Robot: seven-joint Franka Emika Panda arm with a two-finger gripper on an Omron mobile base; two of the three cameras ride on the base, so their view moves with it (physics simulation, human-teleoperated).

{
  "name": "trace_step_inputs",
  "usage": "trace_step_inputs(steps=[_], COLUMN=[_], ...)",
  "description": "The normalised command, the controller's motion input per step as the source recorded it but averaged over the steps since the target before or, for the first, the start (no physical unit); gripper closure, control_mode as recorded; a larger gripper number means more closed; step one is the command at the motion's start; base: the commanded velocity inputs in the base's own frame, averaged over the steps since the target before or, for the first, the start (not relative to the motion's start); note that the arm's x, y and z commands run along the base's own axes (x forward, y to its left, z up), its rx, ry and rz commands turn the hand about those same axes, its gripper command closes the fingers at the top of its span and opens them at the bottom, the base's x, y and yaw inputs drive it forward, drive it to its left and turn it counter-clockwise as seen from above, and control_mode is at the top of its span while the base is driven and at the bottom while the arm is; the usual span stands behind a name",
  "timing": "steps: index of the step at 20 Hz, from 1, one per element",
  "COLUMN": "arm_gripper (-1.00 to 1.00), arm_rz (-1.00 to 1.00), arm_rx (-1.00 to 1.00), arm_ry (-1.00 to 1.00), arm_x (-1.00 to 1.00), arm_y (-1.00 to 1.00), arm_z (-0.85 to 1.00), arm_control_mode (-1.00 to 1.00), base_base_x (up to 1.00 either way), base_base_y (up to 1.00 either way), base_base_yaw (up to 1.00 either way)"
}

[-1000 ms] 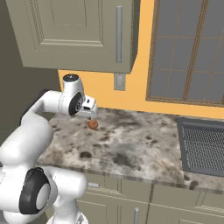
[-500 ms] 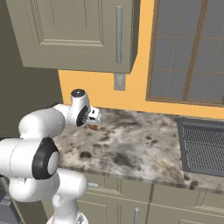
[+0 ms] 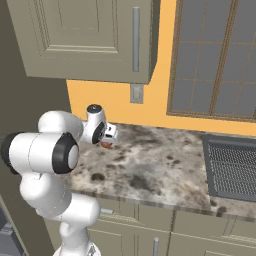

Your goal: Place the onion in the correct fridge rack based on whether it is a fruit or vegetable. Finally, close the fridge door.

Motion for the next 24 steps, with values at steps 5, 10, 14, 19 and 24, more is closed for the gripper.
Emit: trace_step_inputs(steps=[5, 10, 14, 19, 24], arm_gripper=[-1.0, -1.0, -1.0, -1.0, -1.0], arm_rz=[0.0, 0.0, 0.0, 0.0, 0.0], arm_rx=[0.0, 0.0, 0.0, 0.0, 0.0], arm_ry=[0.09, 0.09, 0.01, 0.0, 0.0], arm_x=[0.44, 0.44, 0.39, 0.14, -0.08], arm_y=[0.08, 0.03, 0.0, 0.0, 0.0], arm_z=[-0.27, -0.25, -0.27, -0.28, -0.31], arm_control_mode=[-1.0, -1.0, -1.0, -1.0, -1.0], base_base_x=[0.0, 0.0, 0.0, 0.0, 0.0], base_base_y=[0.0, 0.0, 0.0, 0.0, 0.0], base_base_yaw=[0.0, 0.0, 0.0, 0.0, 0.0])
